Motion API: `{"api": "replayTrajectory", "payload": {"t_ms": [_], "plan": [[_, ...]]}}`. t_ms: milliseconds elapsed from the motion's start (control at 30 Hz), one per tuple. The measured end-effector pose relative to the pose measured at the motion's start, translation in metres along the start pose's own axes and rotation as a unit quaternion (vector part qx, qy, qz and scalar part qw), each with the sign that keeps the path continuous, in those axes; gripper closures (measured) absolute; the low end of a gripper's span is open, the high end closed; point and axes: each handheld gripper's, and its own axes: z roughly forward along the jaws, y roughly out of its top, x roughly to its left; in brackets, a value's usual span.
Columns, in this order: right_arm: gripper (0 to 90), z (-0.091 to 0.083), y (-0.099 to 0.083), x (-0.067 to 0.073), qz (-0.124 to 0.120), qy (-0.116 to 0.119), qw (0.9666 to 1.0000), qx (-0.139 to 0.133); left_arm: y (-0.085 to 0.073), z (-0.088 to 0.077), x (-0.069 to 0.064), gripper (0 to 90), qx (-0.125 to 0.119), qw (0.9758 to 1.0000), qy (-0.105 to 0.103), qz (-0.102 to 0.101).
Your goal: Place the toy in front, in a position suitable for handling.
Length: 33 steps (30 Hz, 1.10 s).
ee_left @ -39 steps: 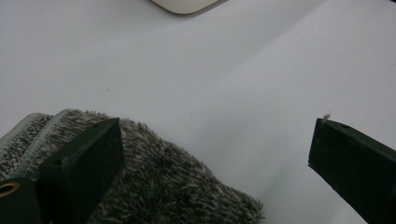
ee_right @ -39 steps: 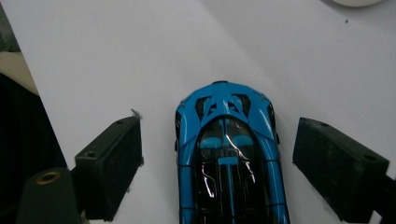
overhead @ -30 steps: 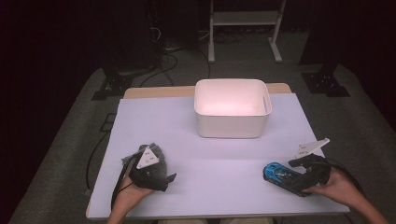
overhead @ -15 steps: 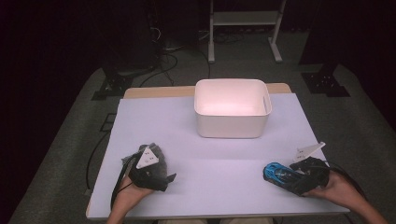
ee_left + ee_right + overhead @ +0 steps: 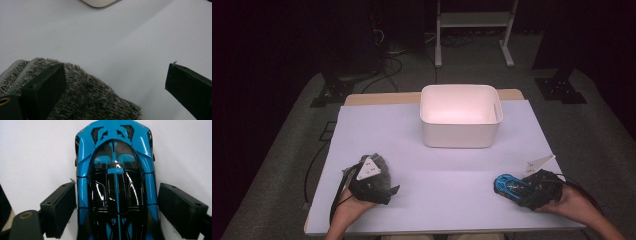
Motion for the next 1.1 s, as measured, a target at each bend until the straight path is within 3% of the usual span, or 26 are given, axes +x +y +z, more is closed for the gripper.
{"api": "replayTrajectory", "payload": {"t_ms": [200, 533, 1100], "plan": [[14.8, 0.0015, 0.0004, -0.0005, 0.002, -0.004, 1.0000, 0.003, -0.0002, 0.0008, -0.0002, 2.8, 0.003, 1.0000, -0.002, 0.001], [17.6, 0.0030, 0.0020, 0.0040, -0.016, -0.027, 0.9994, 0.016, -0.0005, 0.0012, 0.0000, 2.8, 0.001, 1.0000, -0.003, -0.001], [24.5, 0.0022, 0.0073, 0.0080, -0.015, -0.028, 0.9989, 0.034, -0.0007, -0.0002, 0.0010, 2.8, -0.001, 1.0000, -0.002, -0.004]]}}
